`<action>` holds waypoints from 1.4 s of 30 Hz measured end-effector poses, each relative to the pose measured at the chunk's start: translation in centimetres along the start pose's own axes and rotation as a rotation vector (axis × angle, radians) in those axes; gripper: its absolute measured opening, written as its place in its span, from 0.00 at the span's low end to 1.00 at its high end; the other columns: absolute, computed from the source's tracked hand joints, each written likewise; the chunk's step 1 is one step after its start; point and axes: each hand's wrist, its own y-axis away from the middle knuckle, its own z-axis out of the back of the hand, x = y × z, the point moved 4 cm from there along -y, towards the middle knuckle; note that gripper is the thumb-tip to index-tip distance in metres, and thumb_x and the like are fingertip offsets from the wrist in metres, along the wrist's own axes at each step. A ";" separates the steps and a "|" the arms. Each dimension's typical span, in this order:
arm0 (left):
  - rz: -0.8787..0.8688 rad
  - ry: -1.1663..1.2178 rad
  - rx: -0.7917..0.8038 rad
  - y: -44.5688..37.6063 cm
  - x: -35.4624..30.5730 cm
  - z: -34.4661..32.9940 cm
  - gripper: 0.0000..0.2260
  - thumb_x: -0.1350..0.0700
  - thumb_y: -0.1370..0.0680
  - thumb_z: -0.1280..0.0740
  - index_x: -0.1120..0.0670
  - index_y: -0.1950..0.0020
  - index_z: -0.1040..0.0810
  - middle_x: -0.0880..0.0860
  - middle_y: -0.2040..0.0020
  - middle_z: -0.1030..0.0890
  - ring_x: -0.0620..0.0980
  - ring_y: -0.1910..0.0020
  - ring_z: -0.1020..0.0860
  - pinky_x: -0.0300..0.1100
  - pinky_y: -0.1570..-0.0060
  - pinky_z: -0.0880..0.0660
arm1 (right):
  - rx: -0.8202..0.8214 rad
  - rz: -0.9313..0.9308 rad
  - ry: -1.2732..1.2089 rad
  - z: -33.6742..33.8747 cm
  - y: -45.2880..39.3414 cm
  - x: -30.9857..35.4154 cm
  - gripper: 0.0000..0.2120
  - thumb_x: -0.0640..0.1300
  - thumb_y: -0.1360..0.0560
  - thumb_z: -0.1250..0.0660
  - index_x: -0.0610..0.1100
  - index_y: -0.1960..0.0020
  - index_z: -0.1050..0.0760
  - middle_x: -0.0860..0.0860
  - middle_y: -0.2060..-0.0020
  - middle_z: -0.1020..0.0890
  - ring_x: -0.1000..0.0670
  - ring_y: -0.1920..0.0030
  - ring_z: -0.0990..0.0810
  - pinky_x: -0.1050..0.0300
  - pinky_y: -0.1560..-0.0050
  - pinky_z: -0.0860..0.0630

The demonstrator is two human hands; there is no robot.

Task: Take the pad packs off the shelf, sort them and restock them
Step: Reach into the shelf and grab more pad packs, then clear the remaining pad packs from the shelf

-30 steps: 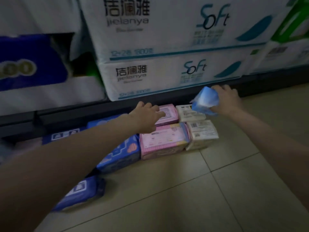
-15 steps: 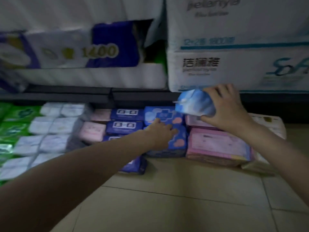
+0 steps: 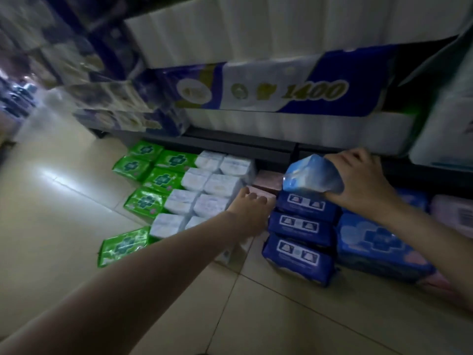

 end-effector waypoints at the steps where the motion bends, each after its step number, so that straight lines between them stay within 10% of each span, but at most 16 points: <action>1: -0.010 0.030 -0.031 -0.5 -0.1 0.5 0.24 0.50 0.21 0.42 0.55 0.27 0.43 0.56 0.33 0.30 0.58 0.35 0.31 0.52 0.33 0.43 | 0.002 -0.030 0.025 0.3 0.1 -0.2 0.32 0.46 0.38 0.23 0.35 0.37 0.27 0.40 0.47 0.20 0.36 0.46 0.27 0.45 0.48 0.36; 12: -0.585 -0.003 -0.531 -9.6 -22.7 15.0 0.26 0.51 0.51 0.22 0.54 0.55 0.18 0.52 0.59 0.19 0.53 0.64 0.20 0.41 0.60 0.24 | 0.022 -0.532 0.261 15.1 15.7 -17.7 0.31 0.35 0.32 0.31 0.45 0.31 0.33 0.47 0.35 0.27 0.39 0.39 0.33 0.49 0.45 0.36; 17: -0.768 -0.030 -0.418 -10.9 -34.4 17.3 0.25 0.55 0.23 0.38 0.53 0.27 0.40 0.54 0.27 0.38 0.54 0.29 0.38 0.49 0.33 0.44 | 0.053 -1.051 0.462 20.2 28.9 -26.4 0.27 0.36 0.29 0.33 0.46 0.31 0.33 0.43 0.33 0.34 0.37 0.38 0.37 0.46 0.43 0.35; 25: -0.714 -0.117 -0.255 -13.9 -39.0 17.0 0.25 0.52 0.20 0.42 0.50 0.24 0.45 0.53 0.23 0.44 0.54 0.26 0.43 0.54 0.30 0.47 | 0.343 -1.106 0.392 11.9 34.0 -34.1 0.34 0.38 0.29 0.30 0.48 0.28 0.40 0.44 0.31 0.39 0.38 0.34 0.37 0.48 0.37 0.33; 33: -0.699 -0.054 -0.338 -13.7 -37.4 18.0 0.25 0.52 0.21 0.42 0.53 0.25 0.45 0.53 0.24 0.43 0.53 0.28 0.40 0.49 0.30 0.46 | -0.113 -1.206 -0.019 13.8 31.1 -33.7 0.26 0.28 0.26 0.40 0.36 0.29 0.39 0.35 0.35 0.31 0.37 0.36 0.31 0.47 0.39 0.33; 38: -0.711 0.065 -0.777 -11.2 -31.6 22.7 0.20 0.57 0.31 0.39 0.57 0.40 0.25 0.57 0.43 0.22 0.57 0.49 0.22 0.48 0.46 0.32 | -0.633 -0.839 0.081 21.4 23.9 -26.5 0.21 0.28 0.28 0.42 0.38 0.36 0.33 0.40 0.38 0.32 0.42 0.40 0.29 0.52 0.42 0.31; 42: -0.688 0.163 -1.100 -7.4 -23.7 28.2 0.18 0.56 0.34 0.42 0.54 0.44 0.28 0.54 0.48 0.21 0.54 0.51 0.26 0.46 0.51 0.37 | -0.850 -0.409 0.203 26.8 16.7 -19.8 0.20 0.29 0.33 0.44 0.37 0.42 0.32 0.36 0.45 0.30 0.40 0.45 0.28 0.49 0.45 0.29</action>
